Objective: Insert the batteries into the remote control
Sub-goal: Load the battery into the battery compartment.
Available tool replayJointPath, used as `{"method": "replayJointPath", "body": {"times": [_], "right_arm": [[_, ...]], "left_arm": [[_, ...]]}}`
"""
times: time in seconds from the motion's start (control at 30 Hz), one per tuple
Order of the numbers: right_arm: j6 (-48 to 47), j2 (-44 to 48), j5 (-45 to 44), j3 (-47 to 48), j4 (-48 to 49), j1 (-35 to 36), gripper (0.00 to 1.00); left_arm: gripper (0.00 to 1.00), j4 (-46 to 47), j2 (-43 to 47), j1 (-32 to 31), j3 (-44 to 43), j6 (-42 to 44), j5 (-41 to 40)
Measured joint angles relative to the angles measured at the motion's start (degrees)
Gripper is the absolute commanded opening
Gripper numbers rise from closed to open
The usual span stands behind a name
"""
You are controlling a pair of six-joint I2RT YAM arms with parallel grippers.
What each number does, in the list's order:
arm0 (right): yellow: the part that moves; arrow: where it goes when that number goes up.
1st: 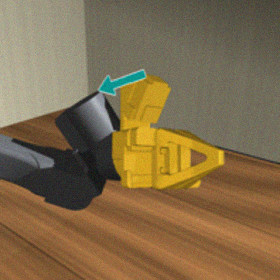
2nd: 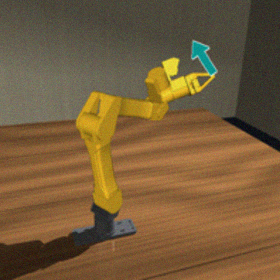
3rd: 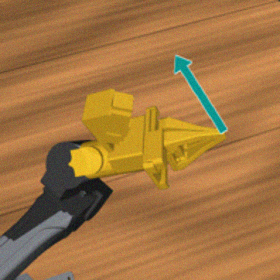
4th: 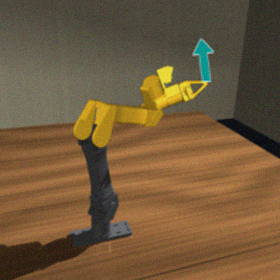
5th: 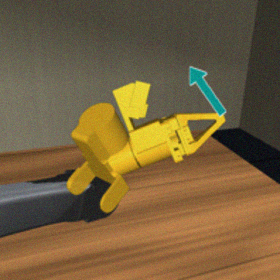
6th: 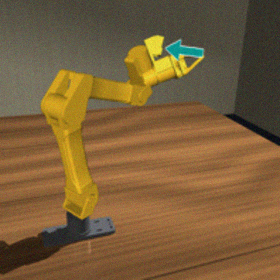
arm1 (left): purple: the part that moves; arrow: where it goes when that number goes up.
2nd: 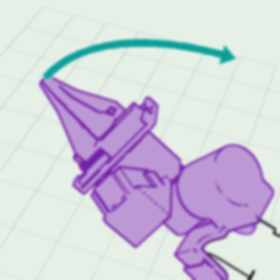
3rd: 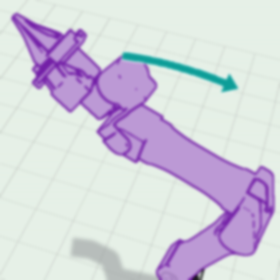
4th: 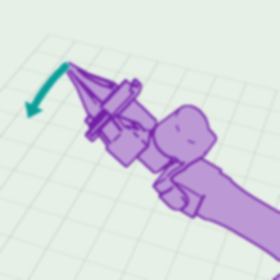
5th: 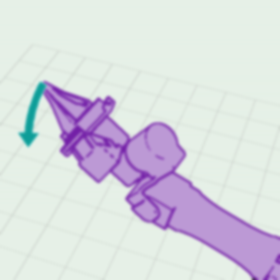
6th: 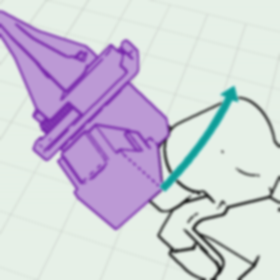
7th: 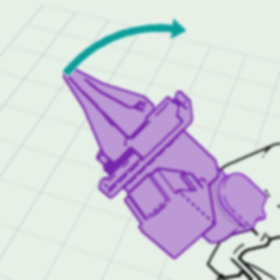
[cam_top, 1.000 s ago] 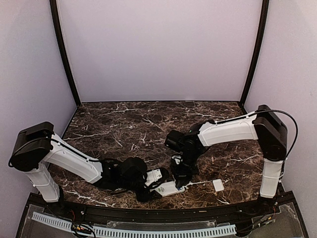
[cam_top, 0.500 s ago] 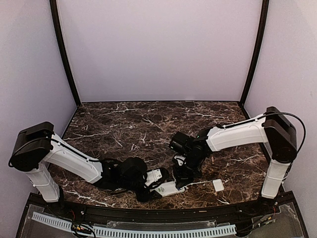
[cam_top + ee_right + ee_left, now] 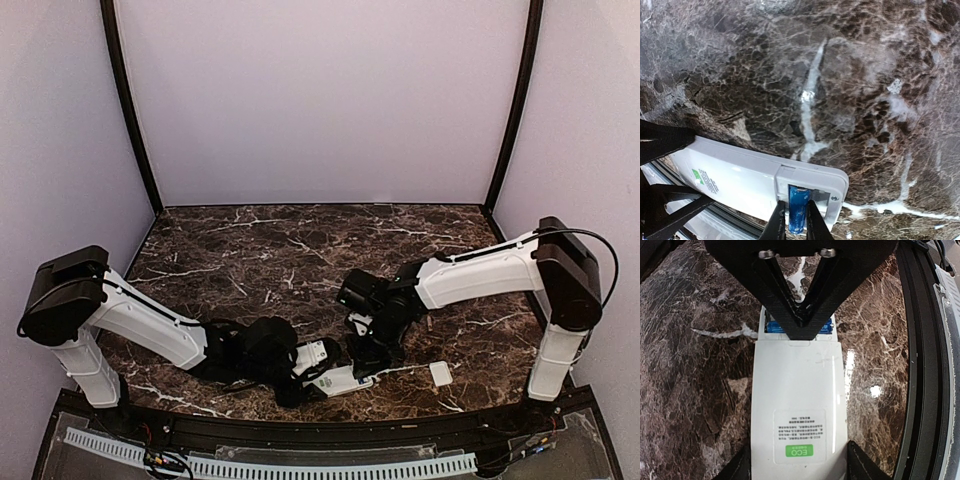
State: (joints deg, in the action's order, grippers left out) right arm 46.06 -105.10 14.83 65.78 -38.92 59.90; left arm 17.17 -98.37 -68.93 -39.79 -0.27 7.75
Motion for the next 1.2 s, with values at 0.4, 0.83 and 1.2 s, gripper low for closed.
{"method": "replayJointPath", "body": {"times": [0.4, 0.83, 1.2], "right_arm": [[-0.28, 0.13, -3.26, 0.9, -1.68, 0.87, 0.22], [-0.81, 0.76, -4.37, 1.01, -0.22, 0.98, 0.3], [-0.98, 3.21, -5.73, 0.98, -3.06, 0.96, 0.31]], "left_arm": [[0.01, -0.33, -0.04, 0.0, -0.24, 0.04, -0.02], [0.01, -0.13, -0.22, 0.0, -0.37, 0.11, 0.15], [0.01, -0.09, -0.31, 0.0, -0.42, 0.13, 0.2]]}}
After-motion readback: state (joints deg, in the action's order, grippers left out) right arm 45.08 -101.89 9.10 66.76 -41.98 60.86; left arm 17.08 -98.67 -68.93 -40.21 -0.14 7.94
